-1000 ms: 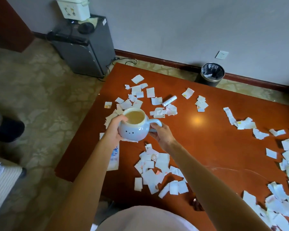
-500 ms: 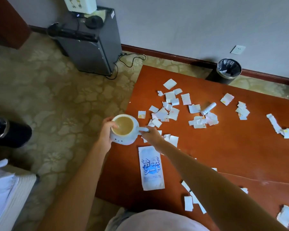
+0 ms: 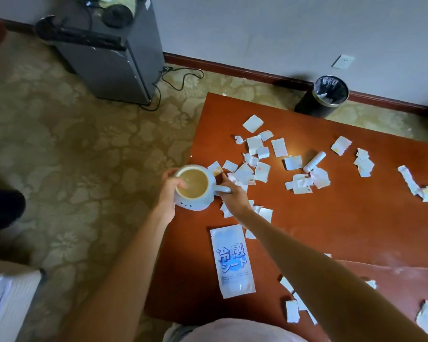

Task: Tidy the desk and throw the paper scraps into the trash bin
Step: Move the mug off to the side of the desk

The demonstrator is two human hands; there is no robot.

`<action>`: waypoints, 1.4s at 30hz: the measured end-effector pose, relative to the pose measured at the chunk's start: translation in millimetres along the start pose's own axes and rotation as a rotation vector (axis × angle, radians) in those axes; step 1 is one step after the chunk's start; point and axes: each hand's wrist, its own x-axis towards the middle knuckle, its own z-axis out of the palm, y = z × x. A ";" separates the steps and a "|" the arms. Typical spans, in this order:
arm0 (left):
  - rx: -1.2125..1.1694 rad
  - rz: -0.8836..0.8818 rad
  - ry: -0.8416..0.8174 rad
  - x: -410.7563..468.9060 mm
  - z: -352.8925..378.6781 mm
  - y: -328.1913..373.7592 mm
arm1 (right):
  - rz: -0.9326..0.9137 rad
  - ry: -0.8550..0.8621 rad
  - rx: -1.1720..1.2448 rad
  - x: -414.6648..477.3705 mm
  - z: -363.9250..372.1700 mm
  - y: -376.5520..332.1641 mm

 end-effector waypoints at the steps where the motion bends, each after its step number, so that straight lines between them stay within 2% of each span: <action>1: 0.011 0.010 -0.013 0.8 5.0 0.7 | 0.006 0.022 -0.006 1.9 -2.7 0.6; 5: 0.058 0.034 -0.043 0.7 21.0 -0.1 | 0.019 0.082 -0.016 4.0 -16.0 1.4; 15: 0.263 0.097 0.024 -8.2 31.5 -8.5 | 0.019 0.144 -0.044 4.7 -17.4 16.0; 23: 0.275 0.082 0.013 -16.9 29.7 -11.0 | -0.036 0.124 -0.226 -6.0 -31.1 6.5; 26: 0.299 0.210 0.152 -27.5 28.9 -12.9 | -0.074 0.174 -0.280 -20.3 -41.2 2.5; 30: 0.324 0.415 0.373 -63.3 27.6 -28.1 | -0.167 0.348 -0.251 -54.2 -49.6 15.8; 32: 0.281 0.355 0.384 -78.7 28.1 -48.8 | -0.139 0.389 -0.263 -75.1 -48.1 31.7; 37: 0.287 -0.119 0.248 -92.7 27.7 -105.7 | 0.098 0.306 -0.326 -110.8 -26.7 85.1; 39: 0.291 -0.167 0.158 -91.2 28.6 -114.7 | 0.157 0.251 -0.309 -118.2 -19.3 94.7; 42: 0.362 -0.135 0.032 -90.6 35.1 -113.1 | 0.200 0.171 -0.236 -122.8 -13.4 95.6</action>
